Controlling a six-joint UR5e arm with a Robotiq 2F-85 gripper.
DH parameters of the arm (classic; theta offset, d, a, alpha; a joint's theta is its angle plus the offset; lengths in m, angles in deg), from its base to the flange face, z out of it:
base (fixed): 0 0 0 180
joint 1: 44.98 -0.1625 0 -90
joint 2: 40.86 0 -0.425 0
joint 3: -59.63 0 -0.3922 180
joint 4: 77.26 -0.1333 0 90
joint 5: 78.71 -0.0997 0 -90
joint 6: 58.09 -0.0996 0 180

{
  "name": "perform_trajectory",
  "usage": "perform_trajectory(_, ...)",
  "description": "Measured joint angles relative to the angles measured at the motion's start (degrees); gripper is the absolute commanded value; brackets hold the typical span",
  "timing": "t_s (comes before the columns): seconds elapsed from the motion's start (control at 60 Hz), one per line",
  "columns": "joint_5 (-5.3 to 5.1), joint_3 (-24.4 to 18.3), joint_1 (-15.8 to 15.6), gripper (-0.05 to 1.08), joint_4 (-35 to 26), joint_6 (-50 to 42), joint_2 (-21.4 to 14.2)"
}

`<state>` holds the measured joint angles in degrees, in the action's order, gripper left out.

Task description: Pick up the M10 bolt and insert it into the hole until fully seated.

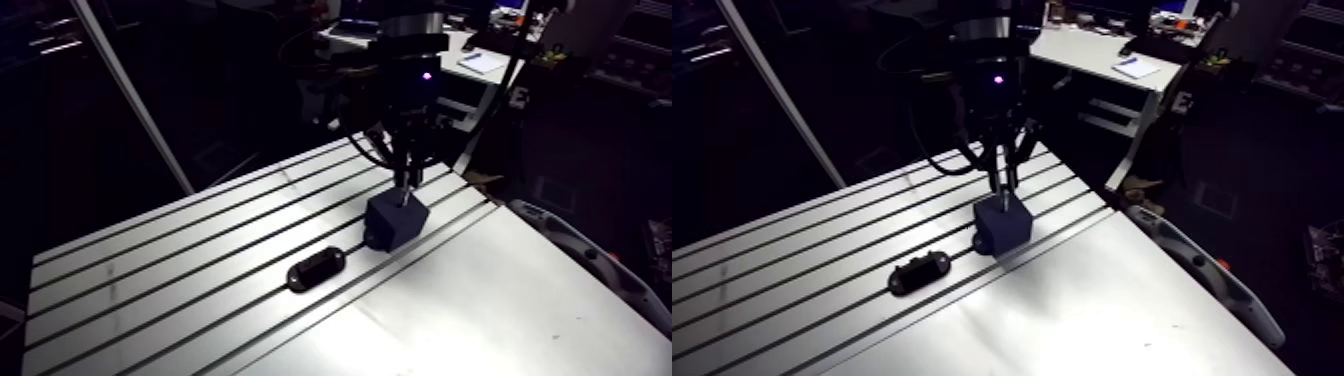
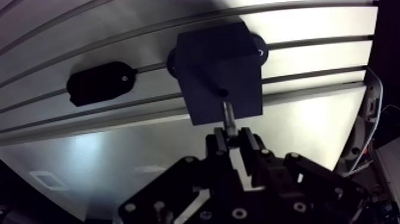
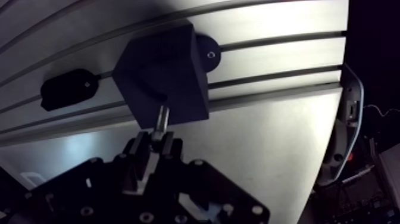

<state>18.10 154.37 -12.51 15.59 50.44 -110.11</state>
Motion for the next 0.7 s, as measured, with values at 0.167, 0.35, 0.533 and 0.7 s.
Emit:
perform_trajectory(0.167,-0.02,-0.1,0.0,1.08,0.0,0.0,0.2)
perform_trajectory(0.35,-0.02,-0.3,0.0,1.08,-0.1,0.0,0.2)
perform_trajectory(0.533,-0.06,-0.3,-0.1,1.08,-0.1,0.0,0.4)
perform_trajectory(0.7,-0.08,-0.4,-0.1,1.08,-0.1,0.0,0.5)
